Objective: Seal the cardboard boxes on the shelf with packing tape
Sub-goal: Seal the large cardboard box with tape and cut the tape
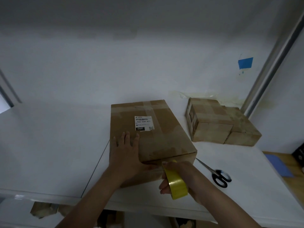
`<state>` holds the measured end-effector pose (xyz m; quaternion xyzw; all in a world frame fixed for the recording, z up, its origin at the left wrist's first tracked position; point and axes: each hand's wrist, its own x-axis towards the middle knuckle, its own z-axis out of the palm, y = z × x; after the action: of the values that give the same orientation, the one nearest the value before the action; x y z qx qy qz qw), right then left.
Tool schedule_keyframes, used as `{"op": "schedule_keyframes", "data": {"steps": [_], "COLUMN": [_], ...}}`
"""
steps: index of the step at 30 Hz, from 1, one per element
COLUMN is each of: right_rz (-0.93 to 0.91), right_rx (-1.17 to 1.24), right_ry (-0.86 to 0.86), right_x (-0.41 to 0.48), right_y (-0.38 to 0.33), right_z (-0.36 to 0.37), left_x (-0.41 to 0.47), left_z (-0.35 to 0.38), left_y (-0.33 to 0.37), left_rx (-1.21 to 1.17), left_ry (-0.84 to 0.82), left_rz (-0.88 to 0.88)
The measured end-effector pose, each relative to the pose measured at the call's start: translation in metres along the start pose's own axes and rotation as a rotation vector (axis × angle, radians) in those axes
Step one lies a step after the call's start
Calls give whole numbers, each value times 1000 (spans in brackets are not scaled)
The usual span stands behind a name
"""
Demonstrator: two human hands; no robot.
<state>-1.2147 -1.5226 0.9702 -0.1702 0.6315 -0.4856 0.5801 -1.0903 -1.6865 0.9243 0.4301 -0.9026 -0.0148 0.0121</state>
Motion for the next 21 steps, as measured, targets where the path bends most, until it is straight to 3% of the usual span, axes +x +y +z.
{"op": "schedule_keyframes", "data": {"steps": [8,15,21], "right_rz": [12,150,107], "right_rx": [36,55,46], "right_ry": [-33,48,27], "right_x": [11,23,25], "right_y": [8,37,42], "right_z": [-6,-11,-16], "left_x": [5,3,-6], "left_z": [-5,-5,-10], "left_y": [0,-1,1], "left_rx": [92,71,-3], "left_ry": [-122,-95,-47], "left_rz": [24,18,12]}}
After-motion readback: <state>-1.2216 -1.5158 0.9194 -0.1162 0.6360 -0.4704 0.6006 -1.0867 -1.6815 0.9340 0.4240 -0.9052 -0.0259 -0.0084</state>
